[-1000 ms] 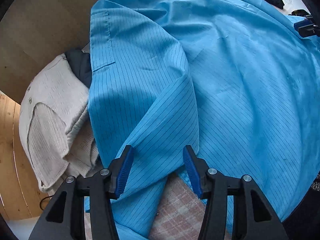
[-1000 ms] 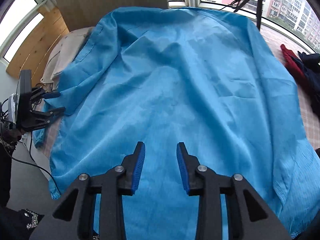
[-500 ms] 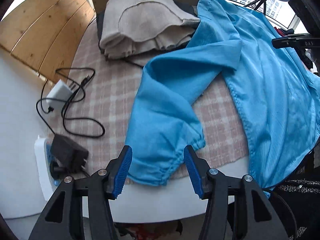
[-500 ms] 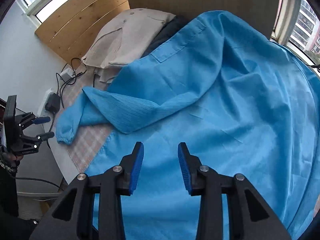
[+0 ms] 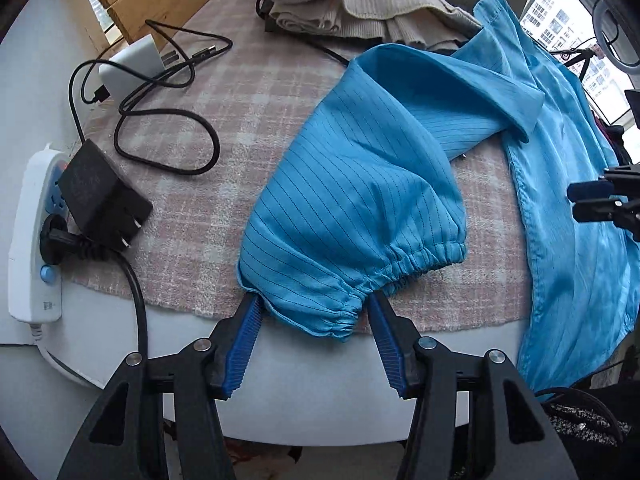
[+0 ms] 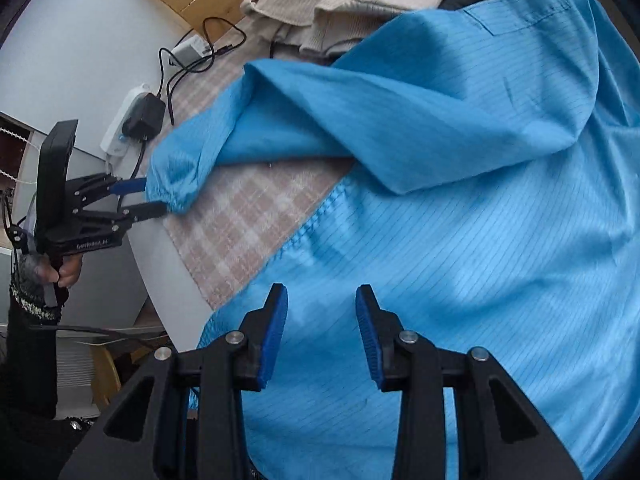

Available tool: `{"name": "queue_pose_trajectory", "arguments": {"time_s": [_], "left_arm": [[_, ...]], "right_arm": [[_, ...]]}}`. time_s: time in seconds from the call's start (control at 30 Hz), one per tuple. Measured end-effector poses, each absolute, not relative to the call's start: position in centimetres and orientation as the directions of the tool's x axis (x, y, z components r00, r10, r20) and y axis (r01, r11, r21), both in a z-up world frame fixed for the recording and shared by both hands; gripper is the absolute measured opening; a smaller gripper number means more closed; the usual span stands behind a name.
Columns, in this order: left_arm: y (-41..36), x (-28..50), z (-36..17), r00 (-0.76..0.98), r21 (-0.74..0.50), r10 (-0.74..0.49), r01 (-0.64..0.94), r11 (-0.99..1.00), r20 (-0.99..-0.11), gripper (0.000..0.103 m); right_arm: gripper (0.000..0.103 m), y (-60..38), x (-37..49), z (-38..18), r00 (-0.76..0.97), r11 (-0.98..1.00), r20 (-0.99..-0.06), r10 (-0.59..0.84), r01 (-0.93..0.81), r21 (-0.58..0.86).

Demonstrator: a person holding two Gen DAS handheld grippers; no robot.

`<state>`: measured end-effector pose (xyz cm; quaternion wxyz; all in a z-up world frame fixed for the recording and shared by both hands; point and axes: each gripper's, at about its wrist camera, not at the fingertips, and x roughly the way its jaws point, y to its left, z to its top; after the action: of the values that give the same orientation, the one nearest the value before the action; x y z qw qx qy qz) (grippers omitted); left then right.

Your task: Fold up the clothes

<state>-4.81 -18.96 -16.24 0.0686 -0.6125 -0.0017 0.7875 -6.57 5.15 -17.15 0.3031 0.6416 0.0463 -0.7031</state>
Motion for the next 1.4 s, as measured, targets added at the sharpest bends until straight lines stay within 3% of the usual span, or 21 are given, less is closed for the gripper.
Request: {"name": "queue_pose_trajectory", "arguments": {"time_s": [0.03,0.1,0.2,0.47,0.7,0.8,0.87,1.0,1.1,1.23,1.4], "left_arm": [[-18.8,-4.9,-16.2,-0.245,-0.085,0.11,-0.109,-0.99,-0.963,0.04],[-18.8,-5.1,-16.0,-0.254,-0.099,0.123,-0.105,-0.989,-0.959,0.011],[-19.2,-5.2,-15.1,-0.278,-0.126,0.144,-0.082,-0.989,-0.95,0.007],[-20.5,-2.6,-6.1,-0.45,-0.127,0.125,-0.026,-0.992,-0.884,0.006],[-12.5,3.7,0.2,-0.514,-0.091,0.193,-0.217,-0.972,-0.836,0.007],[-8.2,7.6,-1.8,-0.444,-0.162,0.276,-0.278,-0.947,-0.852,0.017],[-5.6,10.3,-5.2,-0.353,-0.155,0.257,-0.291,-0.944,-0.899,0.022],[-4.5,14.2,-10.5,-0.24,-0.207,0.252,-0.199,-0.958,-0.938,0.022],[-7.0,15.2,-11.4,-0.27,-0.252,0.263,-0.072,-0.965,-0.926,0.022],[-9.3,14.8,-12.2,-0.336,-0.345,0.318,0.021,-0.938,-0.887,0.032],[-9.0,12.3,-14.3,-0.362,-0.406,0.351,0.083,-0.91,-0.863,0.037]], "right_arm": [[0.035,5.6,-5.7,-17.2,0.021,-0.809,-0.928,-0.372,0.484,0.335],[0.035,6.4,-4.0,-17.4,0.048,-0.802,-0.923,-0.382,0.479,0.357],[0.035,6.6,-1.1,-18.4,0.101,-0.78,-0.914,-0.393,0.49,0.39],[0.036,6.7,3.0,-19.6,0.138,-0.729,-0.901,-0.411,0.543,0.416],[0.036,12.0,3.0,-16.7,0.05,-0.746,-0.893,-0.447,0.53,0.403],[0.036,14.9,2.9,-15.7,0.032,-0.763,-0.899,-0.437,0.517,0.389],[0.036,16.8,2.9,-14.9,0.028,-0.775,-0.908,-0.418,0.511,0.372],[0.036,20.4,3.2,-9.6,-0.005,-0.766,-0.917,-0.398,0.552,0.329],[0.036,22.0,2.4,-3.7,-0.072,-0.762,-0.926,-0.371,0.593,0.259],[0.057,20.0,-0.9,2.0,-0.138,-0.747,-0.914,-0.381,0.628,0.217],[0.058,10.6,-6.1,0.9,-0.175,-0.729,-0.922,-0.346,0.669,0.147]]}}
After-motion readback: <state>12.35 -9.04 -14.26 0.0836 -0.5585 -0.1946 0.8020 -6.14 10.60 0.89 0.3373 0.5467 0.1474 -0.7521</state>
